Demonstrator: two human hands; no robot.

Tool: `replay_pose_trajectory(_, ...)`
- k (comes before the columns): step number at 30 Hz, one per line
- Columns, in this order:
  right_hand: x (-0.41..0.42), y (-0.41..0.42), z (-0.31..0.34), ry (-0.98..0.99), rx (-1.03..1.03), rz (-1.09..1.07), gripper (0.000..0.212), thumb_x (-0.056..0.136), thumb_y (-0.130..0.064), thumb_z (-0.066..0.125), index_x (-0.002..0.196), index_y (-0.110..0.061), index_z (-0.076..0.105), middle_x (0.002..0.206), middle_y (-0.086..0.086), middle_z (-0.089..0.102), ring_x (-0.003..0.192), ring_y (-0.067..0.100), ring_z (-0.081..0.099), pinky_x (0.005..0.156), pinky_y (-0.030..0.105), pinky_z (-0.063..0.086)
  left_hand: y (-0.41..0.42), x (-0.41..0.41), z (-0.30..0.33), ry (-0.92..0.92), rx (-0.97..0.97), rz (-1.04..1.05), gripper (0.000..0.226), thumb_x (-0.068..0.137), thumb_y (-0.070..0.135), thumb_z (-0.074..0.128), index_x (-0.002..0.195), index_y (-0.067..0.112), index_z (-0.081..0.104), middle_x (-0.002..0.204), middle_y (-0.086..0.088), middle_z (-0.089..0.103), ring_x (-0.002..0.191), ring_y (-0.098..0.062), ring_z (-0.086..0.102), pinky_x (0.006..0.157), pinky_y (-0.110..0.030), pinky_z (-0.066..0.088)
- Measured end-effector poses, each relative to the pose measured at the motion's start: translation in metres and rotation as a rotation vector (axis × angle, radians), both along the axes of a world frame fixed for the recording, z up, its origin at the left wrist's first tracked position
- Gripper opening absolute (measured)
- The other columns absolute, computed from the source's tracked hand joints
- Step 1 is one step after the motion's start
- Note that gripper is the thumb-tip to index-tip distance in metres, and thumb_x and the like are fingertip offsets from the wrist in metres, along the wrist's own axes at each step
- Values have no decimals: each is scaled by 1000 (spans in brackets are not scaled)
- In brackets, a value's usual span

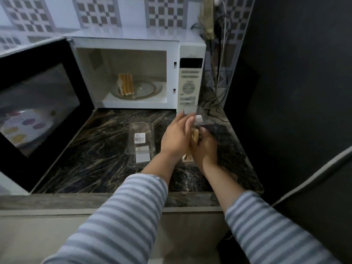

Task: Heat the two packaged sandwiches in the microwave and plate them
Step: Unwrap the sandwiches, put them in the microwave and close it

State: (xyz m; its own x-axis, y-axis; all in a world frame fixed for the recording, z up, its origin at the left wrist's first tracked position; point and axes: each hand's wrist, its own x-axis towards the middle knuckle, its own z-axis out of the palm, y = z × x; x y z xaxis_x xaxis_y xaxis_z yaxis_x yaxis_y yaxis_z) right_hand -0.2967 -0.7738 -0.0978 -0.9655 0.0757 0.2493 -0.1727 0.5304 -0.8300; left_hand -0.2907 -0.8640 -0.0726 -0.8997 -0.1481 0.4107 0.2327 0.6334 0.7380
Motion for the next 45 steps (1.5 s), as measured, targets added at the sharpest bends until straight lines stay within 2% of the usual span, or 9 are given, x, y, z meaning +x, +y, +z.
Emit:
replay_pose_trajectory(4,-6,-18,3,-124,119,-104,55,84,-31,66,131,-9,49,124,13,63,114,29,59,86,31,46,-10,-9,15,-16,-2,-21,39,103,35,36,122,20,66,141,-10,52,141,-14,32,108,-22,29)
replay_pose_trajectory(11,-7,-27,-8,-188,264,-234,39,88,-37,62,118,-14,54,114,11,67,104,29,65,82,35,51,-20,-13,18,-46,-17,-43,41,103,36,35,121,18,67,144,-12,48,140,-15,34,109,-21,27)
replay_pose_trajectory(16,-8,-24,0,-159,233,-228,28,88,-34,56,109,-16,61,107,8,70,100,28,67,76,32,51,-20,-12,17,-69,-2,-73,40,102,38,36,119,23,68,147,-11,44,141,-13,32,106,-17,25)
replay_pose_trajectory(23,18,9,21,-118,238,-226,34,87,-32,61,113,-11,58,111,11,67,105,31,63,76,34,49,-15,-4,11,-49,-17,-132,39,103,35,35,119,20,67,148,-9,42,144,-10,22,104,-12,18)
replay_pose_trajectory(28,54,44,15,-97,217,-281,31,85,-31,65,109,-13,57,103,8,67,96,26,63,66,29,44,-11,12,-11,-31,3,-143,36,102,31,37,121,21,66,157,-8,26,145,-13,19,116,-21,15)
replay_pose_trajectory(31,64,63,13,-96,146,-339,36,84,-34,68,109,-11,57,103,8,66,96,27,63,71,33,51,-9,23,-27,-62,-1,-149,31,100,29,44,121,22,66,157,-5,23,143,-20,25,111,-20,20)
replay_pose_trajectory(34,65,76,13,-103,110,-362,38,83,-29,68,113,-10,56,107,10,65,97,28,64,77,42,55,-8,34,-48,-72,-38,-131,27,96,27,53,115,20,70,156,-2,27,140,-19,31,111,-23,24)
replay_pose_trajectory(39,61,83,13,-93,83,-383,37,83,-27,68,113,-9,57,108,10,65,99,29,63,78,40,54,-5,47,-71,-56,-78,-24,19,95,15,58,99,9,75,140,-6,49,122,-17,52,103,-15,32)
replay_pose_trajectory(45,54,78,23,-77,76,-359,32,83,-29,68,108,-11,58,103,6,66,94,25,64,69,30,49,-1,50,-75,-128,-114,13,22,95,26,57,104,13,73,135,-5,52,123,-24,51,103,-37,43)
